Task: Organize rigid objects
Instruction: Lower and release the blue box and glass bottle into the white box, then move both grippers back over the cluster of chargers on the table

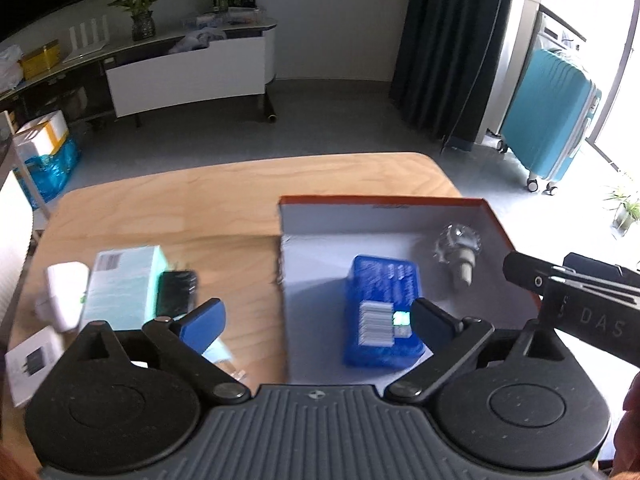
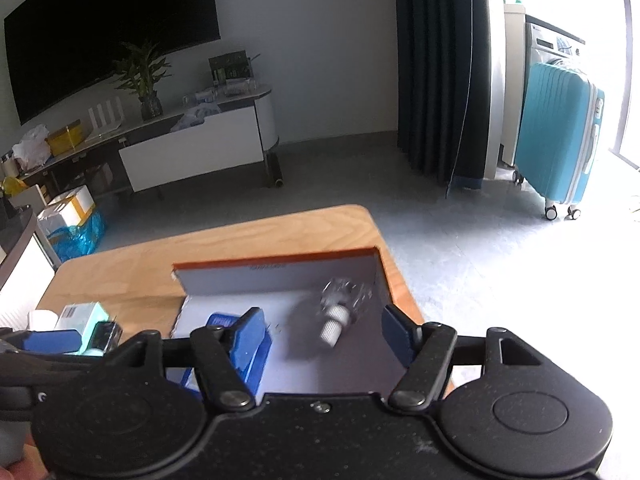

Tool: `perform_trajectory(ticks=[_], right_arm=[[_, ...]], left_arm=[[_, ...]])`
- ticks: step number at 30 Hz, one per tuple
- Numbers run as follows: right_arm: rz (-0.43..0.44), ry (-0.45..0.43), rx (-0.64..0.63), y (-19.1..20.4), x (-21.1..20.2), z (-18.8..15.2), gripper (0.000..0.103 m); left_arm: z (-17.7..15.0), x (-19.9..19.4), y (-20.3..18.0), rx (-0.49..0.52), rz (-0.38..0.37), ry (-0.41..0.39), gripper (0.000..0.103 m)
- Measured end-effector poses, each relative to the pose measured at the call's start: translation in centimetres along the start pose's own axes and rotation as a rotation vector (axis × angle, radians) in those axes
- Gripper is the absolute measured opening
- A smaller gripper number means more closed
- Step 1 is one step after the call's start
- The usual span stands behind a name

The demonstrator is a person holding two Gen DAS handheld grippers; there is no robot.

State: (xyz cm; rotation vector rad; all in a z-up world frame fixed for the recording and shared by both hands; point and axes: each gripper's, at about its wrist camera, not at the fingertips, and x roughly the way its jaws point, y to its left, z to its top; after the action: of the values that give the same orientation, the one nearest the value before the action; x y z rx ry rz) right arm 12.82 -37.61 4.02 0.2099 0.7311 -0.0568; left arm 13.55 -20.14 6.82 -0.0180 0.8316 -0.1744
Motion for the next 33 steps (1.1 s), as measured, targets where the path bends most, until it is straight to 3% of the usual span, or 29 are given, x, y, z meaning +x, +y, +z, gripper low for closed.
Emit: perform_trajectory(ticks=[20, 33], right_arm=[[0.087, 0.029, -0.089, 7.0, -1.8, -2.4, 0.081], [0.108, 0.039, -0.133, 9.6, -1.6, -2.7, 0.081]], left_arm=[[-2.5, -3.1, 5.9, -0.046, 0.074, -0.025, 0.102], [-3.4, -4.0, 8.7, -0.083, 0.100, -0.044, 0.102]])
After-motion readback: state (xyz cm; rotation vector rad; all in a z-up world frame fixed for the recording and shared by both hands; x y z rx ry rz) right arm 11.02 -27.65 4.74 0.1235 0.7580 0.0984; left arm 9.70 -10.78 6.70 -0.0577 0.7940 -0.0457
